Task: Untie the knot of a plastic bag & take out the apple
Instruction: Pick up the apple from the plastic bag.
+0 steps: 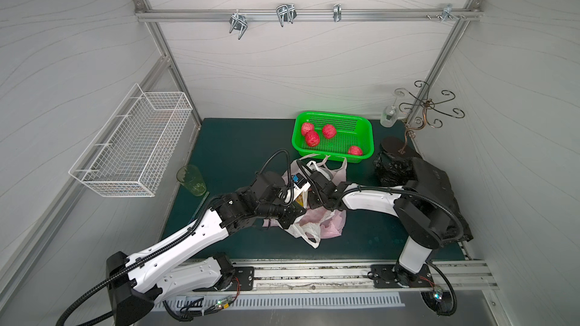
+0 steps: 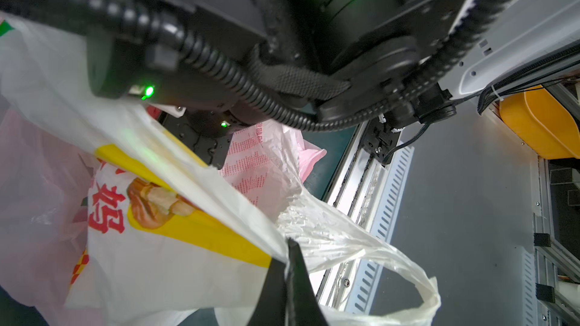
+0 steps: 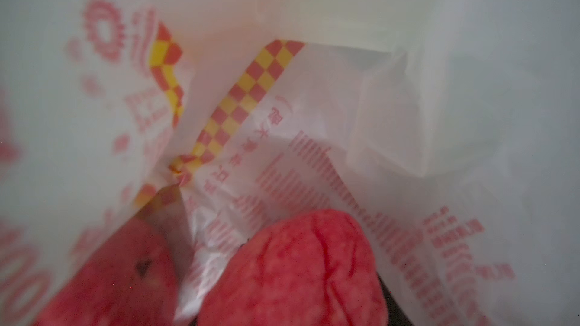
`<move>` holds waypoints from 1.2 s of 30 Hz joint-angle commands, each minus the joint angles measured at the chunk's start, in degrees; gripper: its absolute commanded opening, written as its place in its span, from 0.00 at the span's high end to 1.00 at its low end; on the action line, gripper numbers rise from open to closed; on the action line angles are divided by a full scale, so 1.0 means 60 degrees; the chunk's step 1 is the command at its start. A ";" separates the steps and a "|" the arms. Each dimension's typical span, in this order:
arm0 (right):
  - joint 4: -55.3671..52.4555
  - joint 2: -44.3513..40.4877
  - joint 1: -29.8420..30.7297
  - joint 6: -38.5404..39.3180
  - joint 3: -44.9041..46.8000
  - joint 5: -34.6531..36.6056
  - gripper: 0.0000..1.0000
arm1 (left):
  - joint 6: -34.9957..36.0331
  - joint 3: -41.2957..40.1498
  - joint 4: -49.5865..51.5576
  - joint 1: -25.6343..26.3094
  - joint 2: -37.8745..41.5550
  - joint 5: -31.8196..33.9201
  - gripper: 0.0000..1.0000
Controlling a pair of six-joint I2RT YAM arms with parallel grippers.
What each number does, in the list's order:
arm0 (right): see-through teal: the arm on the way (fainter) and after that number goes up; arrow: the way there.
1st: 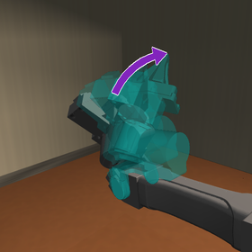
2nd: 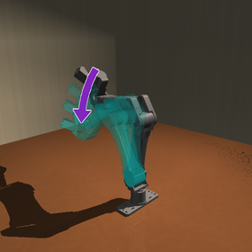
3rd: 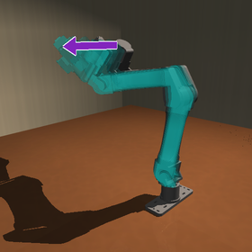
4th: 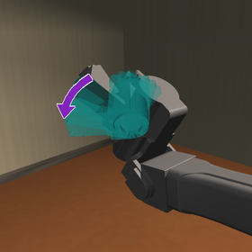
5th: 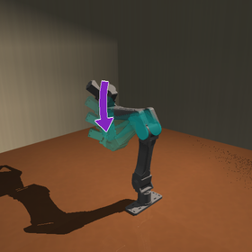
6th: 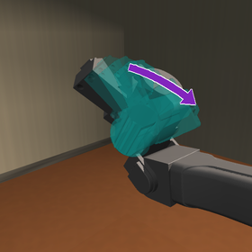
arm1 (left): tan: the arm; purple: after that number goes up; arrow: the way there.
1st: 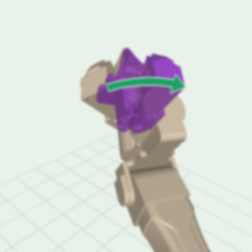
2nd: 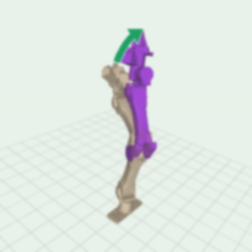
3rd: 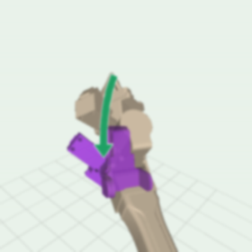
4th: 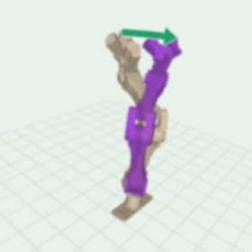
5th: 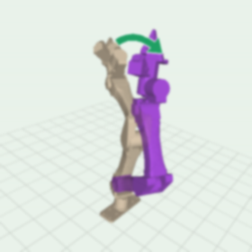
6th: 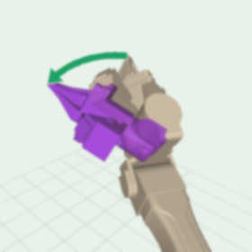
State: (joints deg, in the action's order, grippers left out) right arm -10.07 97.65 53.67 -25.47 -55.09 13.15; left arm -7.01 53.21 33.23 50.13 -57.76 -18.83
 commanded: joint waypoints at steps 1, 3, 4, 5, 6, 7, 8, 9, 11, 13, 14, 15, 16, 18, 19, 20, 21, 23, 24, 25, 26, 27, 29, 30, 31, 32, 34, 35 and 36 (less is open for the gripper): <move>-0.0380 -0.1752 0.0176 0.0511 0.0207 -0.0932 0.84 | 0.0200 0.0109 -0.0060 0.0052 0.0100 0.0008 1.00; -0.0796 -0.2945 0.0226 0.0674 0.0510 -0.1875 0.88 | 0.0233 0.0131 -0.0067 0.0040 0.0031 0.0010 1.00; -0.1009 -0.3490 0.0238 0.0682 0.0658 -0.2200 0.92 | 0.0261 0.0140 -0.0055 0.0046 -0.0011 0.0015 1.00; -0.1263 -0.4125 0.0240 0.0624 0.0841 -0.2369 0.96 | 0.0308 0.0153 -0.0030 0.0050 -0.0062 0.0028 1.00; -0.1552 -0.4736 0.0226 0.0524 0.1025 -0.2488 0.99 | 0.0320 0.0169 -0.0024 0.0043 -0.0110 0.0024 1.00; -0.1767 -0.5210 0.0211 0.0520 0.1151 -0.2578 1.00 | 0.0347 0.0188 -0.0038 0.0039 -0.0141 0.0012 1.00; -0.2088 -0.5700 0.0205 0.0510 0.1266 -0.2565 1.00 | 0.0351 0.0194 -0.0054 0.0039 -0.0180 -0.0002 1.00; -0.2294 -0.6051 0.0182 0.0510 0.1345 -0.2569 1.00 | 0.0358 0.0181 -0.0082 0.0039 -0.0201 -0.0003 1.00; -0.2622 -0.6746 0.0168 0.0564 0.1432 -0.2880 1.00 | 0.0360 0.0181 -0.0133 0.0043 -0.0267 0.0018 1.00; -0.2631 -0.7155 0.0139 0.0709 0.1451 -0.3765 1.00 | 0.0378 0.0210 -0.0173 0.0042 -0.0363 0.0051 1.00; -0.2601 -0.7273 0.0110 0.0838 0.1399 -0.4494 1.00 | 0.0404 0.0250 -0.0144 0.0040 -0.0454 0.0090 1.00; -0.2517 -0.7380 0.0109 0.0942 0.1350 -0.5223 1.00 | 0.0420 0.0282 -0.0108 0.0039 -0.0517 0.0126 1.00; -0.2282 -0.7492 0.0097 0.0943 0.1316 -0.6114 1.00 | 0.0432 0.0301 -0.0055 0.0039 -0.0605 0.0183 1.00; -0.1731 -0.7640 0.0051 0.0694 0.1192 -0.7577 1.00 | 0.0453 0.0331 0.0033 0.0039 -0.0732 0.0345 1.00; -0.1437 -0.7598 0.0019 0.0505 0.1028 -0.8343 1.00 | 0.0483 0.0344 0.0064 0.0039 -0.0793 0.0427 1.00; -0.1232 -0.7502 0.0020 0.0329 0.0772 -0.9248 1.00 | 0.0491 0.0345 0.0110 0.0039 -0.0840 0.0504 1.00; -0.1036 -0.7362 0.0020 0.0131 0.0535 -1.0055 1.00 | 0.0494 0.0369 0.0115 0.0039 -0.0876 0.0580 1.00; -0.0430 -0.7025 0.0049 -0.0488 0.0096 -1.1760 1.00 | 0.0506 0.0414 0.0172 0.0039 -0.0941 0.0772 1.00; -0.0167 -0.6926 0.0063 -0.0699 -0.0061 -1.2325 1.00 | 0.0522 0.0457 0.0214 0.0025 -0.0979 0.0867 1.00; -0.0167 -0.6859 0.0077 -0.0827 -0.0259 -1.2694 1.00 | 0.0565 0.0525 0.0268 0.0026 -0.1015 0.0933 1.00; -0.0100 -0.6855 0.0078 -0.1013 -0.0369 -1.3058 1.00 | 0.0596 0.0604 0.0343 0.0006 -0.1044 0.0983 1.00; 0.0012 -0.6813 0.0078 -0.1173 -0.0456 -1.3467 1.00 | 0.0612 0.0660 0.0401 0.0009 -0.1056 0.1034 1.00; -0.0360 -0.6812 0.0039 -0.0982 -0.0895 -1.3530 1.00 | 0.0689 0.0748 0.0514 -0.0005 -0.1044 0.0994 1.00; -0.0844 -0.6878 -0.0001 -0.0659 -0.1207 -1.3000 1.00 | 0.0684 0.0773 0.0550 -0.0002 -0.1031 0.0960 1.00; -0.1335 -0.6965 -0.0043 -0.0284 -0.1570 -1.2201 1.00 | 0.0685 0.0763 0.0618 -0.0005 -0.0996 0.0914 1.00; -0.1783 -0.6986 -0.0134 0.0050 -0.2006 -1.1220 1.00 | 0.0686 0.0743 0.0685 -0.0005 -0.0923 0.0884 1.00; -0.2689 -0.6823 -0.0408 0.0572 -0.2922 -0.9011 1.00 | 0.0629 0.0653 0.0739 -0.0005 -0.0772 0.0861 1.00; -0.3208 -0.6544 -0.0599 0.0816 -0.3485 -0.7674 1.00 | 0.0583 0.0579 0.0751 -0.0005 -0.0649 0.0866 1.00; -0.3771 -0.6178 -0.0814 0.0910 -0.4036 -0.6285 1.00 | 0.0555 0.0522 0.0752 -0.0005 -0.0529 0.0868 1.00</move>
State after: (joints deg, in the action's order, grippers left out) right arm -23.88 57.74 51.16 -24.99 -72.79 -45.63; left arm -4.05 55.11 37.21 50.28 -63.18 -13.89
